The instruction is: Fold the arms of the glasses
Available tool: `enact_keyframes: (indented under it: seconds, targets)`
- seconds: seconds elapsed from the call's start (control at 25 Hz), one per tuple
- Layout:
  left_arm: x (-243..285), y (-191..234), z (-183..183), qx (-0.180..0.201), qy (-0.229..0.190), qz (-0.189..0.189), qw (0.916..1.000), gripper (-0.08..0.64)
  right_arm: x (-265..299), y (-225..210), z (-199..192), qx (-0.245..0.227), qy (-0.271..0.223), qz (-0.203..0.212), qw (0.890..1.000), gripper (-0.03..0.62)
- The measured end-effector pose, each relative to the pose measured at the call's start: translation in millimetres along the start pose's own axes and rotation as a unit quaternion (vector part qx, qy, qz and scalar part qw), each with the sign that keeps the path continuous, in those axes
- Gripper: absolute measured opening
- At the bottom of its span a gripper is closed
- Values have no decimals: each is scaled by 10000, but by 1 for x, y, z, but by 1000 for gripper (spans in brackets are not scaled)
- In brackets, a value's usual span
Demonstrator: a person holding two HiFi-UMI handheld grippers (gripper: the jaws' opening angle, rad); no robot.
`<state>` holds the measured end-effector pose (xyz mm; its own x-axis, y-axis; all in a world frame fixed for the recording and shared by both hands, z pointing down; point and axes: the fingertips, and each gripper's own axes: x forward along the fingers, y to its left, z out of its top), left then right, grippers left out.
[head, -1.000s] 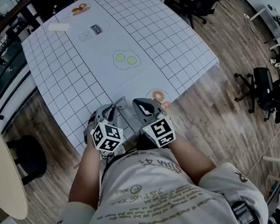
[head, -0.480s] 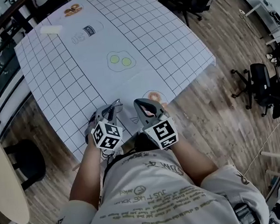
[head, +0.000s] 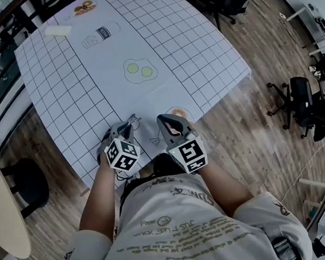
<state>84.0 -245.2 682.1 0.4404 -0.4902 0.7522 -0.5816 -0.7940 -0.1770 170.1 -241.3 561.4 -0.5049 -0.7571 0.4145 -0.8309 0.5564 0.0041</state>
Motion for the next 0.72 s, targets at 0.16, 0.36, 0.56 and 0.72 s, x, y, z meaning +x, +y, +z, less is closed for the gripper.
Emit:
enact_keyframes:
  seconds: [0.16, 0.36, 0.56, 0.72]
  targets:
    - [4, 2, -1, -104, -29, 8, 9999, 49, 1, 1, 1, -23, 4, 26, 10000, 17]
    - [0, 3, 2, -133, -119, 23, 9998, 51, -1, 0, 0, -17, 16, 46, 10000, 17]
    - [-10, 4, 10, -146, -315, 108, 9993, 51, 0, 3, -1, -53, 5, 74, 10000, 17]
    - [-19, 2, 15, -103, -391, 131, 9991, 51, 1, 10, 5, -51, -77, 136, 9999, 17]
